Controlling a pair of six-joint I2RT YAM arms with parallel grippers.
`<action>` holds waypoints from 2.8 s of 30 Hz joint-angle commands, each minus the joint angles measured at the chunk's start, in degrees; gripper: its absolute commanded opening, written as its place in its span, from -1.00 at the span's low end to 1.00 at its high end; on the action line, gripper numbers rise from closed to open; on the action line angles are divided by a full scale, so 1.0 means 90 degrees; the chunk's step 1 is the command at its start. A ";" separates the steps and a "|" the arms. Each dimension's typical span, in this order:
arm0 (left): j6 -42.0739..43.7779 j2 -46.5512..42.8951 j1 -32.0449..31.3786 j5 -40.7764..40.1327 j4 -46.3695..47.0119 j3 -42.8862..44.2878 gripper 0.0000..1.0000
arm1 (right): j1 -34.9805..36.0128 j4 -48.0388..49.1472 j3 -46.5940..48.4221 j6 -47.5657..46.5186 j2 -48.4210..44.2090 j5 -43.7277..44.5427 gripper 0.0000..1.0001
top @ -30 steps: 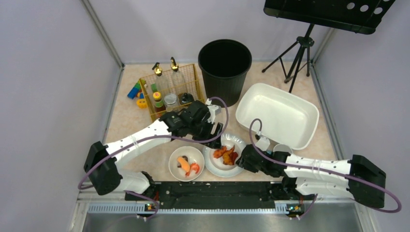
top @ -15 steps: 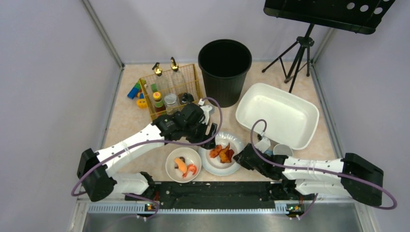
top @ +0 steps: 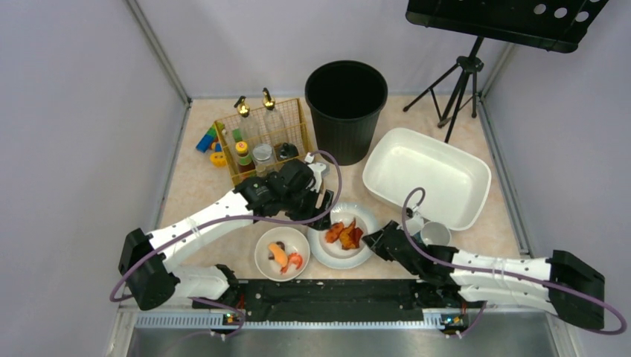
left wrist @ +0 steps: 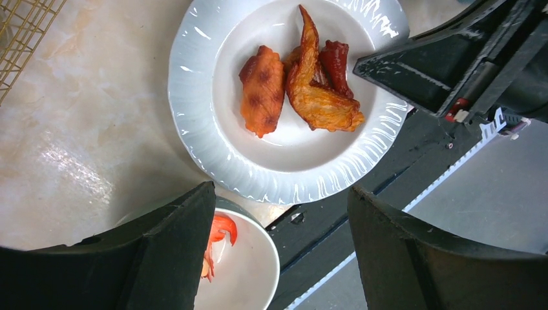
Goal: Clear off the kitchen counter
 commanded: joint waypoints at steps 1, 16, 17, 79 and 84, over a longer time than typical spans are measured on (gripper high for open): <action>-0.0002 -0.0057 -0.0003 -0.0012 0.0037 0.0208 0.58 | 0.0064 -0.0306 0.0098 -0.0226 -0.0655 0.0619 -1.00; 0.0018 -0.0113 -0.0003 -0.0229 -0.0196 0.0421 0.58 | 0.0063 -0.0216 0.0075 -0.0527 -0.1622 0.0665 -1.00; 0.0018 -0.0120 -0.0003 -0.0234 -0.0220 0.0460 0.58 | 0.0071 -0.0232 0.0126 -0.0564 -0.1655 0.0665 -1.00; -0.0041 -0.0712 -0.0003 -0.0585 -0.0404 0.0530 0.58 | 0.0064 0.0898 -0.0586 0.0473 -0.0162 0.0064 -1.00; -0.0037 -0.0689 -0.0003 -0.0572 -0.0393 0.0529 0.58 | 0.0064 0.0934 -0.0465 0.0446 0.0133 -0.0016 -0.76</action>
